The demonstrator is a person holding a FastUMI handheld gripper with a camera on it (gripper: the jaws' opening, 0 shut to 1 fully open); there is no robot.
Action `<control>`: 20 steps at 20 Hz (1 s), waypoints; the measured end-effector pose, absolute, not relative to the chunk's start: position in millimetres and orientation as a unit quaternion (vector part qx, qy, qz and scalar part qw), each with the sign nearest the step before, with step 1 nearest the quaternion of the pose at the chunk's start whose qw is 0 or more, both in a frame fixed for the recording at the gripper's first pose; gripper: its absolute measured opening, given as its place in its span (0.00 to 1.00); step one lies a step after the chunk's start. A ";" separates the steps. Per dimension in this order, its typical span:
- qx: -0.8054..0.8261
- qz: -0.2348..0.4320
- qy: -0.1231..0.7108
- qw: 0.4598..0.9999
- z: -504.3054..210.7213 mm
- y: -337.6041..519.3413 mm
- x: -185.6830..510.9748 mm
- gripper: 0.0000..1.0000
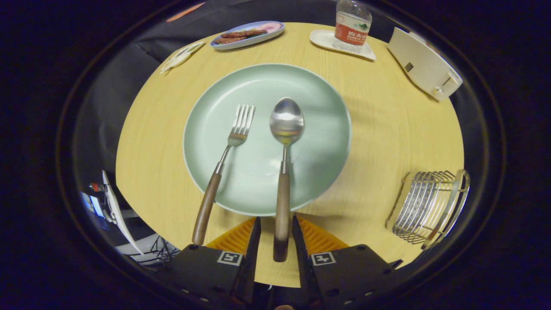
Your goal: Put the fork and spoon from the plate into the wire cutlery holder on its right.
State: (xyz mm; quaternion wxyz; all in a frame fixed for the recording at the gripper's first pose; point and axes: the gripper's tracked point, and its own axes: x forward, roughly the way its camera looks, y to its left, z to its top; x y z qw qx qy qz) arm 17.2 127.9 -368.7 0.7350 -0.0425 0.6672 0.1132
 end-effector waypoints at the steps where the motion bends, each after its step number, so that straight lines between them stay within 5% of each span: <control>1: -0.045 0.105 0.667 0.736 -364.0 122.8 20.4 0.28; 2: -0.041 0.107 0.667 0.736 -369.5 121.5 17.3 0.13; 5: -0.012 0.119 0.659 0.743 -349.5 125.5 18.0 0.01; 13: 0.050 0.140 0.611 0.778 -240.5 83.8 10.3 0.01; 20: 0.093 0.049 0.610 0.785 -187.5 -33.5 -17.8 0.01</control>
